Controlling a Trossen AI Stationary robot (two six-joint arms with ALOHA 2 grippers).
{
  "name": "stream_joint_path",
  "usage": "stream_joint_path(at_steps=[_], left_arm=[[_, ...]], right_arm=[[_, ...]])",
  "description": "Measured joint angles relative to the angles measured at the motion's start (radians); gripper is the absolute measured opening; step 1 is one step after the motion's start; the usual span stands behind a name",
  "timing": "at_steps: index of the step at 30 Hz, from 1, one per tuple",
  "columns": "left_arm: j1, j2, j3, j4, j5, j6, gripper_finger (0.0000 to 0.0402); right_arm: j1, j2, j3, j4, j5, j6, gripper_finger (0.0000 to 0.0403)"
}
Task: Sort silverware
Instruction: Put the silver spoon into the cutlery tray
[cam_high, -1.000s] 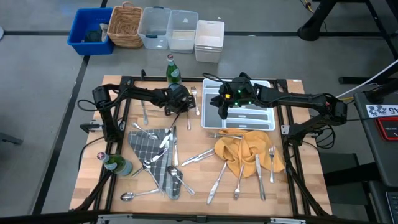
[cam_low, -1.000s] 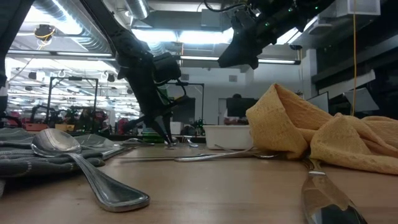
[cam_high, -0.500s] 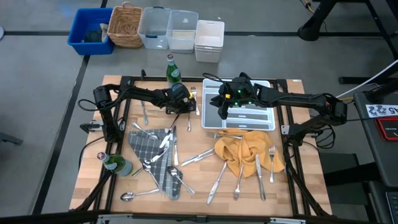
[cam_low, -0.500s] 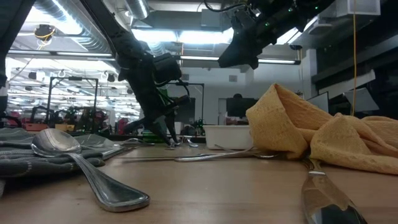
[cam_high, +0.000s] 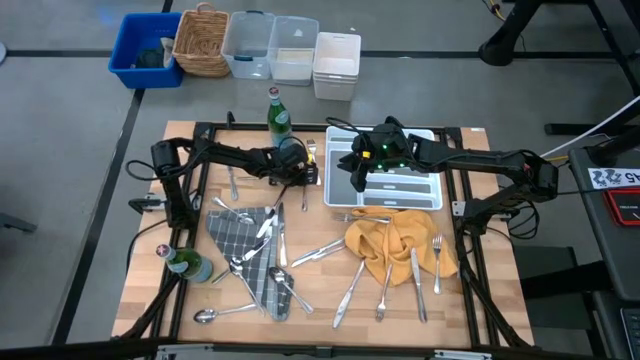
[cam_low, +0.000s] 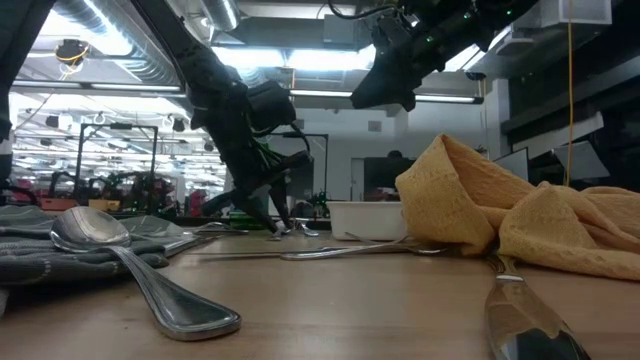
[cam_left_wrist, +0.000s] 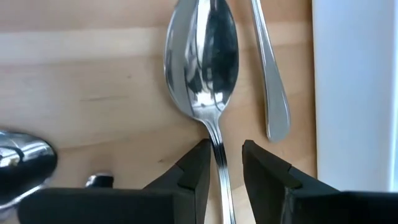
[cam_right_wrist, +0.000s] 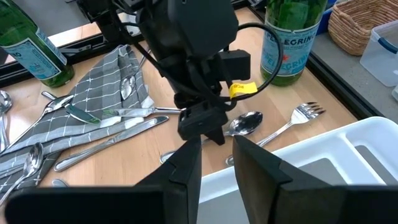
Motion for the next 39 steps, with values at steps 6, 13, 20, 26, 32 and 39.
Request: stream_joint_path(at_steps=[6, 13, 20, 26, 32, 39], left_arm=[[-0.005, 0.000, 0.001, -0.010, -0.010, -0.020, 0.0072], [-0.004, 0.000, 0.001, -0.037, -0.031, -0.012, 0.0008], [-0.004, -0.001, 0.000, -0.015, -0.006, -0.017, 0.0005], [-0.007, -0.033, -0.005, -0.013, 0.043, 0.000, 0.0002], [-0.008, -0.097, -0.005, -0.004, 0.046, 0.026, 0.0000], [-0.028, -0.172, -0.002, 0.011, 0.045, 0.043, 0.0000]], right_arm=[[0.000, 0.000, 0.000, 0.000, 0.000, 0.000, 0.0094], [0.000, 0.000, 0.000, 0.000, 0.000, 0.000, 0.0094], [0.000, 0.000, 0.000, 0.000, 0.000, 0.025, 0.0094], [0.000, 0.000, 0.000, -0.012, 0.000, 0.127, 0.0094], [0.000, 0.000, 0.000, -0.075, 0.000, 0.217, 0.0094], [0.000, 0.000, 0.000, -0.097, 0.000, 0.292, 0.0094]])
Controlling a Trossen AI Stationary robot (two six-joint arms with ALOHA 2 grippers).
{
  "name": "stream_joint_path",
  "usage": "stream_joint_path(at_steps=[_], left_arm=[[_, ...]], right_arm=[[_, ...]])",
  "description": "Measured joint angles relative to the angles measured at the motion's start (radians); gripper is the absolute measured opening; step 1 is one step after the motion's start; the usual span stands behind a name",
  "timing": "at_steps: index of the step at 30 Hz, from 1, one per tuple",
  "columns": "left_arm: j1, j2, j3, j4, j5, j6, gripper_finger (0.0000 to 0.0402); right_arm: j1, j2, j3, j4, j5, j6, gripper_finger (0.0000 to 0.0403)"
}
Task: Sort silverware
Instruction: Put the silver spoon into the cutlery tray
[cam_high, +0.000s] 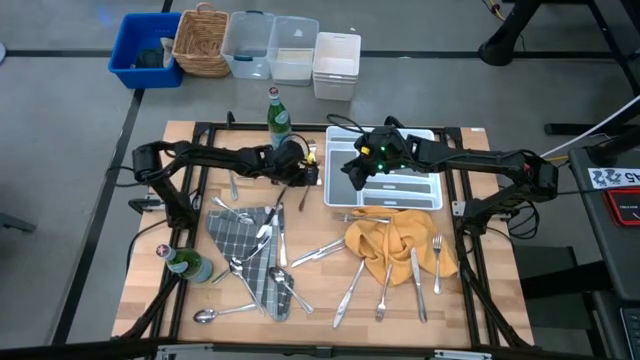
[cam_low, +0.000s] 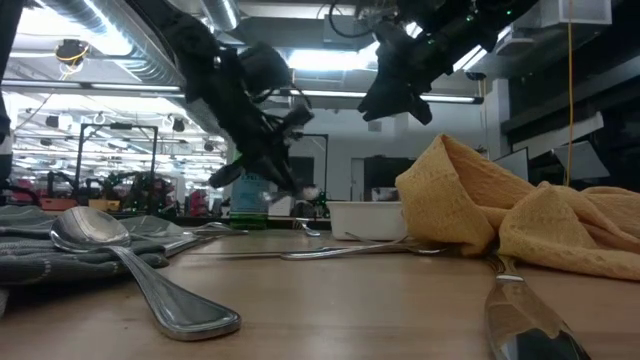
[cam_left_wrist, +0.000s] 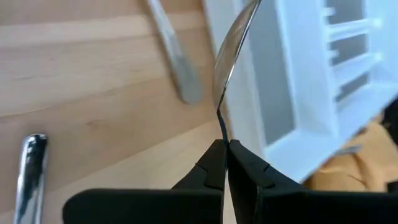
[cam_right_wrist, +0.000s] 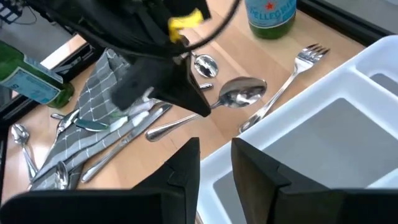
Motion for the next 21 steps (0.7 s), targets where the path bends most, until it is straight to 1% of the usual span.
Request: stream_joint_path(at_steps=[5, 13, 17, 21], left_arm=[[-0.022, -0.039, 0.001, 0.039, -0.006, 0.015, 0.0000], [-0.059, -0.046, 0.002, 0.322, -0.003, 0.017, 0.0000], [-0.071, -0.047, 0.002, 0.433, -0.003, 0.017, 0.0000], [-0.079, -0.047, 0.002, 0.479, -0.003, 0.017, 0.0000]], right_arm=[[0.000, 0.000, 0.000, 0.012, 0.001, 0.047, 0.0094], [0.000, 0.000, 0.000, 0.027, -0.001, 0.056, 0.0094], [0.000, 0.000, 0.000, 0.029, -0.036, 0.087, 0.0094], [0.000, 0.000, 0.000, 0.030, -0.081, 0.111, 0.0094]])
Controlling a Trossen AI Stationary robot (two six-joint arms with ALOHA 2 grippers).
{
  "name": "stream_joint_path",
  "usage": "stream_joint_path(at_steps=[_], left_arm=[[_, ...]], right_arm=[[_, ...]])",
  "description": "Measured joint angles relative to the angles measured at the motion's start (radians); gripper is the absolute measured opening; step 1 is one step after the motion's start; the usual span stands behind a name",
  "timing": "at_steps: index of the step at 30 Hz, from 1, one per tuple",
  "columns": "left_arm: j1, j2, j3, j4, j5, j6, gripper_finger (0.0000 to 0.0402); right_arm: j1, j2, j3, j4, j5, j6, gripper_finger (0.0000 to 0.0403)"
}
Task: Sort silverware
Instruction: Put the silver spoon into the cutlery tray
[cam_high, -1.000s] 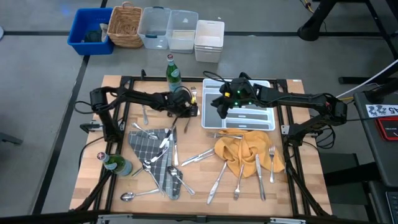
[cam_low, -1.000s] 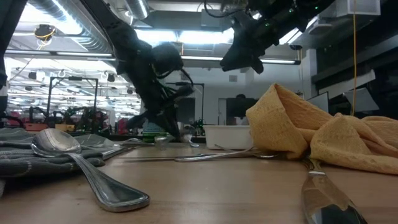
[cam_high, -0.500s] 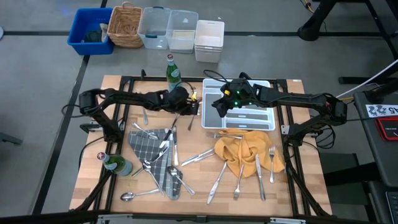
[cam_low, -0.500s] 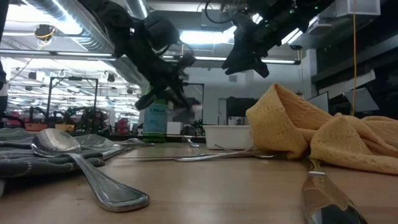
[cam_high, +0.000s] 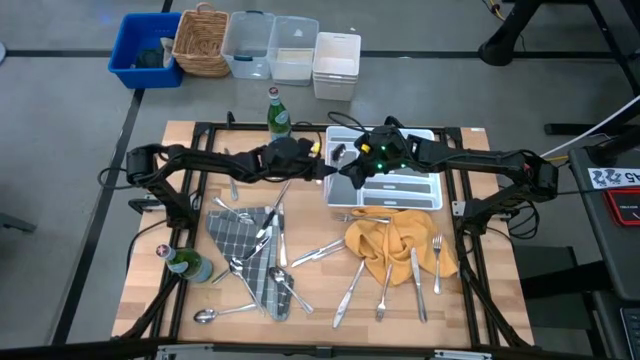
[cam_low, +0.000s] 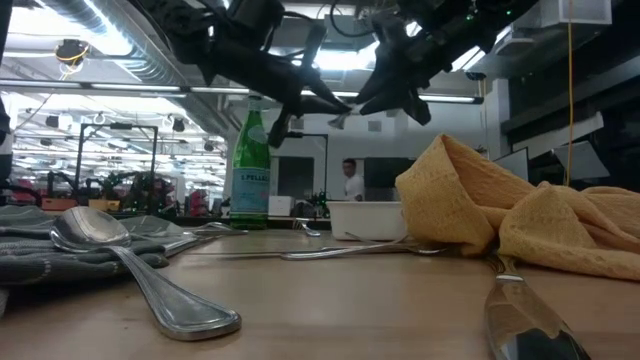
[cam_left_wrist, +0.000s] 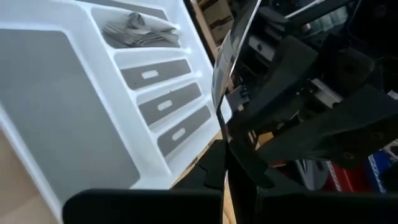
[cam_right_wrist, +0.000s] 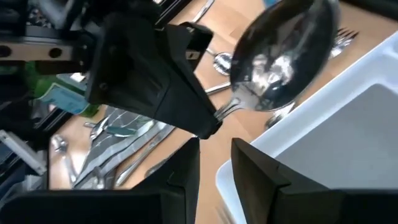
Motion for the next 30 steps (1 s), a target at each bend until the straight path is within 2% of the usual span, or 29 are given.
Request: stream_joint_path(at_steps=[9, 15, 24, 30], left_arm=[[-0.039, 0.000, 0.000, 0.000, 0.008, 0.000, 0.0000], [-0.062, 0.000, 0.000, 0.020, 0.008, 0.000, 0.0000], [-0.053, -0.001, 0.001, 0.033, 0.008, 0.002, 0.0000], [-0.048, -0.001, 0.001, 0.051, 0.007, 0.016, 0.0000]], right_arm=[[0.000, 0.000, 0.000, 0.093, -0.016, 0.006, 0.0094], [0.000, 0.000, 0.000, 0.100, -0.008, 0.074, 0.0094], [0.000, -0.014, 0.002, 0.110, -0.205, 0.130, 0.0094], [0.000, -0.071, 0.004, 0.009, -0.190, 0.130, 0.0094]])
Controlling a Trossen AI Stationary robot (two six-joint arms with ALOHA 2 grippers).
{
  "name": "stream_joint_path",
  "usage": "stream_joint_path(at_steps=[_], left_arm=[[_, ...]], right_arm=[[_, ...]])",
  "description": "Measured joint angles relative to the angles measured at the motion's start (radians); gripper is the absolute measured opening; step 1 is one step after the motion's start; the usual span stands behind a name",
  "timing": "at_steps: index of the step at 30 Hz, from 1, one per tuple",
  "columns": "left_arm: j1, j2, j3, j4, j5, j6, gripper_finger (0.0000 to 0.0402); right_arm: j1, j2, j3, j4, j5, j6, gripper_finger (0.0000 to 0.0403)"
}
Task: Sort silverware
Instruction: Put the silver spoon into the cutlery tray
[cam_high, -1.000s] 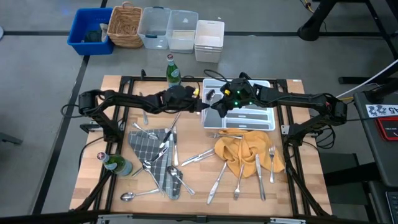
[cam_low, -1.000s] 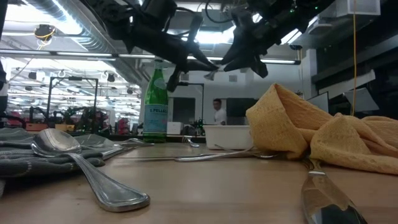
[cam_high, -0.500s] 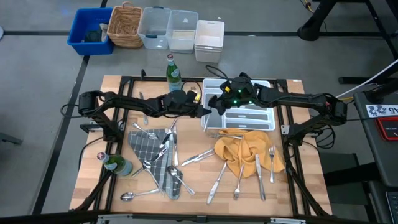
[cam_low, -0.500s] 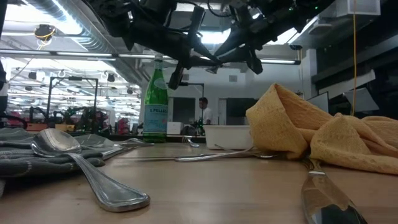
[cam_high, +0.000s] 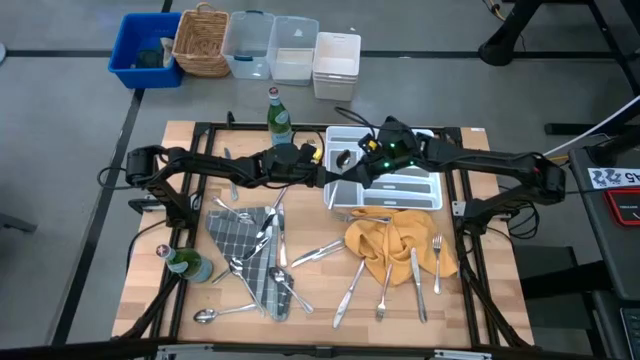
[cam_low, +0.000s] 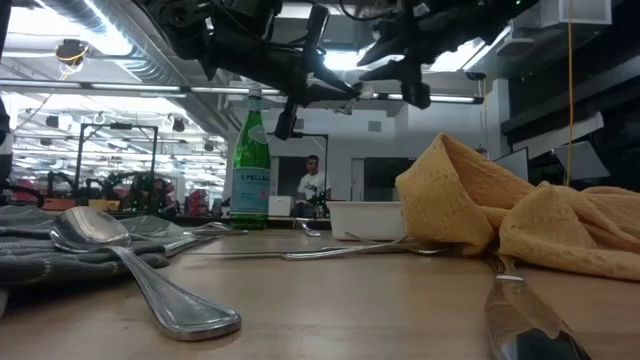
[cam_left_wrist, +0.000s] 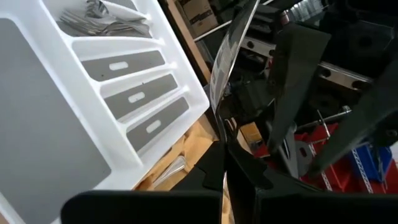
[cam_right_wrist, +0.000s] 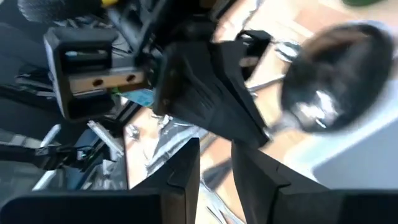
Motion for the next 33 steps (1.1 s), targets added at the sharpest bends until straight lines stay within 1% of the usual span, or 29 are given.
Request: stream_joint_path(at_steps=[3, 7, 14, 18, 24, 30, 33], left_arm=[[0.001, -0.002, 0.000, 0.000, 0.000, 0.005, 0.0000], [0.002, -0.003, 0.000, 0.011, 0.000, 0.006, 0.0000], [-0.008, -0.004, 0.000, 0.129, 0.000, -0.007, 0.0000], [-0.011, -0.004, 0.000, 0.158, 0.001, -0.016, 0.0000], [-0.013, -0.005, 0.000, 0.158, 0.001, -0.016, 0.0000], [-0.014, -0.004, 0.000, 0.169, 0.005, -0.016, 0.0000], [-0.014, -0.004, 0.000, 0.175, 0.005, -0.016, 0.0000]], right_arm=[[0.000, -0.034, 0.000, -0.062, 0.051, -0.001, 0.0094], [0.000, -0.057, 0.000, -0.096, 0.156, -0.007, 0.0094], [0.000, -0.059, 0.000, -0.091, 0.228, -0.014, 0.0094], [0.000, -0.059, 0.000, -0.059, 0.229, -0.036, 0.0094], [0.000, -0.059, 0.000, -0.020, 0.218, -0.038, 0.0094], [0.000, -0.059, 0.001, -0.016, 0.143, -0.038, 0.0094], [0.000, -0.059, 0.001, -0.014, 0.138, -0.038, 0.0094]])
